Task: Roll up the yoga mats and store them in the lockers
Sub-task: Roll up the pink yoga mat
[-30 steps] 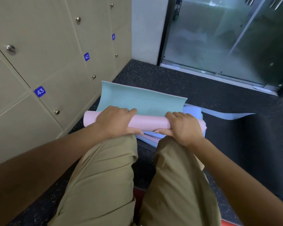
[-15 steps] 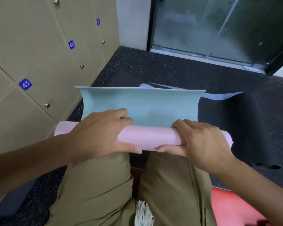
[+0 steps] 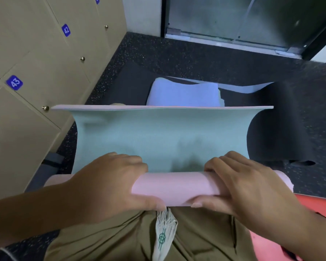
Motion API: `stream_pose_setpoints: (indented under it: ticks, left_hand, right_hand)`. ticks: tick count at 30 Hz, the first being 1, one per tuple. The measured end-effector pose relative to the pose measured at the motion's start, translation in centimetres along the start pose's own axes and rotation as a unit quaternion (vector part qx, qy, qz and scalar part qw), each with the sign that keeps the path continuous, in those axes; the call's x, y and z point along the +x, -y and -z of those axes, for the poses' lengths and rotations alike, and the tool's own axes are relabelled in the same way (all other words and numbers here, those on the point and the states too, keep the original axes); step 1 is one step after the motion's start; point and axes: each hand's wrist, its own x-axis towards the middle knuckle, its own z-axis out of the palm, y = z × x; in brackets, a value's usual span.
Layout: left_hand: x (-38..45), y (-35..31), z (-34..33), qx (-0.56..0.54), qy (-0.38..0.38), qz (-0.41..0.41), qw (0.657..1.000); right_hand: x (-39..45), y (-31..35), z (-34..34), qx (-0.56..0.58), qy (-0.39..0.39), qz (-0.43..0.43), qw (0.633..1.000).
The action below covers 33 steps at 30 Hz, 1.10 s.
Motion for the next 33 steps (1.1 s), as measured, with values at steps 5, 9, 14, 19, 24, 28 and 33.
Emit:
stream_pose_setpoints:
  ticks: [5,9,14,19,24,28,33]
  left_hand:
    - [0.3,0.5,-0.8,-0.045,0.047,0.012,0.998]
    - [0.0,0.5,-1.1,-0.072,0.023,0.016,0.997]
    - [-0.4,0.4,-1.0,-0.163,-0.045,0.009,0.986]
    - [-0.2,0.4,-1.2,-0.148,-0.063,0.007,0.987]
    - [0.9,0.8,-0.8,-0.186,-0.037,0.038,0.981]
    - [2.0,1.4,-0.3,-0.241,-0.012,0.081,0.967]
    - [2.6,1.5,0.1,-0.304,-0.036,0.1,0.947]
  right_hand:
    - [0.0,0.8,-1.0,0.018,-0.003,0.017,1.0]
    - [-0.1,0.8,-1.7,0.043,-0.003,0.019,0.999]
    - [0.1,0.4,-2.0,0.089,0.039,0.001,0.995]
    - [1.0,0.0,-1.6,0.105,0.056,-0.018,0.993]
    - [1.2,0.4,-1.9,0.102,0.001,-0.015,0.995]
    - [0.7,1.0,-2.8,0.084,-0.064,0.02,0.994]
    - [0.8,0.8,-3.4,0.133,-0.067,-0.003,0.989]
